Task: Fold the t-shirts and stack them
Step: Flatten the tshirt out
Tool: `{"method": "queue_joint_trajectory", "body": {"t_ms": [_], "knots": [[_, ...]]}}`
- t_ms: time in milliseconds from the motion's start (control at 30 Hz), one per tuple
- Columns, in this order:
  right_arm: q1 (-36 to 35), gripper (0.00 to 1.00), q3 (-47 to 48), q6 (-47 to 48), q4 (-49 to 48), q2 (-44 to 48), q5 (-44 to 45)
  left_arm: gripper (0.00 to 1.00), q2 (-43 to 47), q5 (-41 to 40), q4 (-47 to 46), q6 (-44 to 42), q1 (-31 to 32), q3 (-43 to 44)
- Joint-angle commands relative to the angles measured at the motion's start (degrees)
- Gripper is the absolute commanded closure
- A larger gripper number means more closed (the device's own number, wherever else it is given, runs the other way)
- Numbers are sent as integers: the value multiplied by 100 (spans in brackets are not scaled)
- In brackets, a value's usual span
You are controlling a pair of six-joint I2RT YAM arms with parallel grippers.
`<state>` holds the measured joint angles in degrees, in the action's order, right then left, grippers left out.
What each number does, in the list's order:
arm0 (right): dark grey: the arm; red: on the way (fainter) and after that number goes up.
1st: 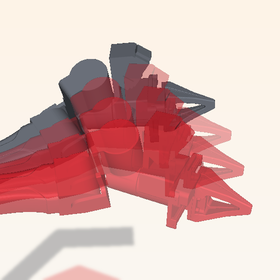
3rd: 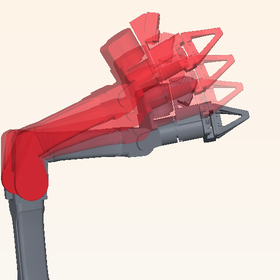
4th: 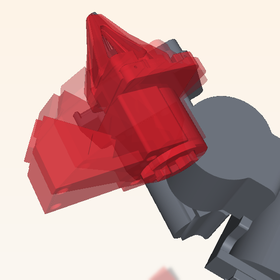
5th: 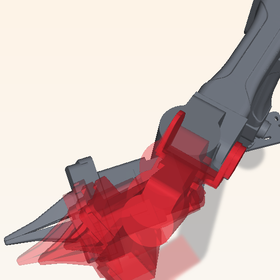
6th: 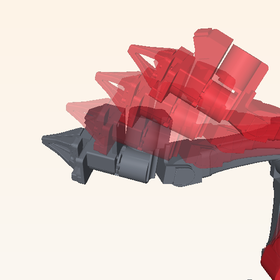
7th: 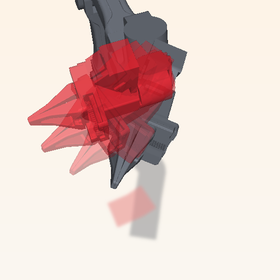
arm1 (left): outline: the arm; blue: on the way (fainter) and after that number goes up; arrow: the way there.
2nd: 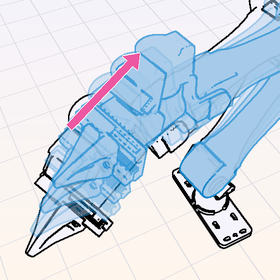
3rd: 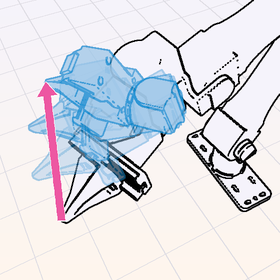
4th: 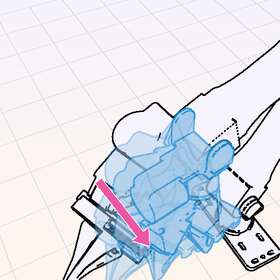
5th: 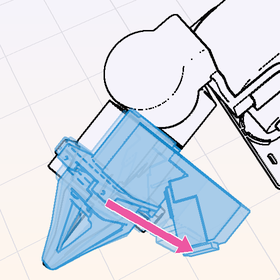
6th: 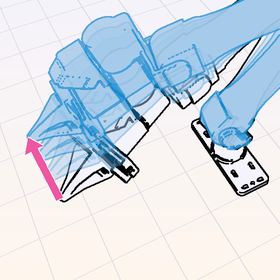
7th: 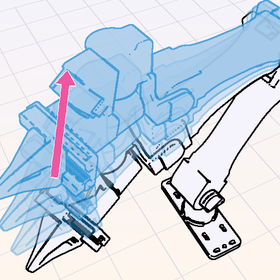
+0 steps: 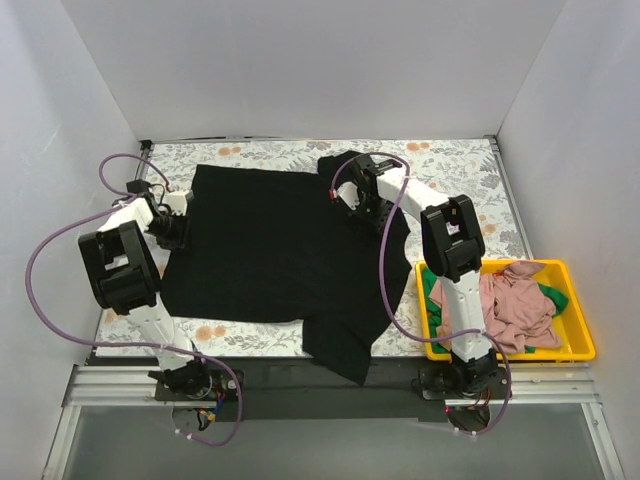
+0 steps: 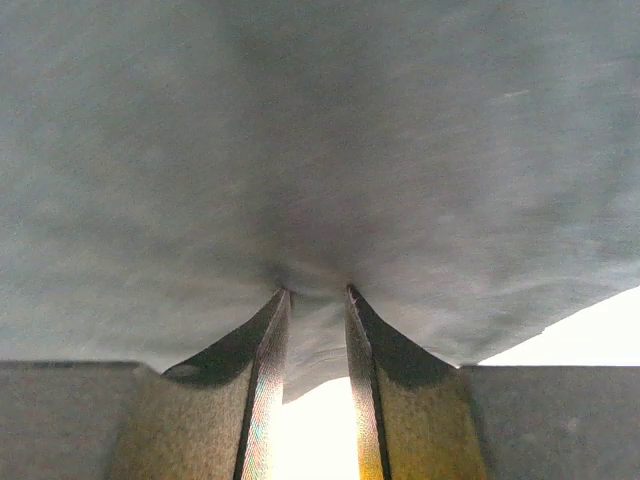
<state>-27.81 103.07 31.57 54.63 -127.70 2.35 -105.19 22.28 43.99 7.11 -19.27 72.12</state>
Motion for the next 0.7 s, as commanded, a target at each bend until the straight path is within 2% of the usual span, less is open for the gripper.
{"method": "queue_joint_trajectory", "body": {"t_ms": [0,200,267,433,467,667], "knots": [[118,66,828,24,-365,-553,810,75,-361,-13,-302,738,37,153],[127,66,1593,60,-550,-1037,1118,77,-731,-461,-462,967,37,320],[127,66,1533,51,-532,-1047,953,78,-671,-558,-417,872,28,225],[48,65,234,86,-603,-258,574,80,-126,-1015,-619,441,-24,-654],[39,65,-264,60,-664,-125,504,80,-29,-1050,-646,388,-94,-951],[-154,63,-1727,-2,-778,816,-120,80,604,-1051,-532,18,-218,-1534]]}}
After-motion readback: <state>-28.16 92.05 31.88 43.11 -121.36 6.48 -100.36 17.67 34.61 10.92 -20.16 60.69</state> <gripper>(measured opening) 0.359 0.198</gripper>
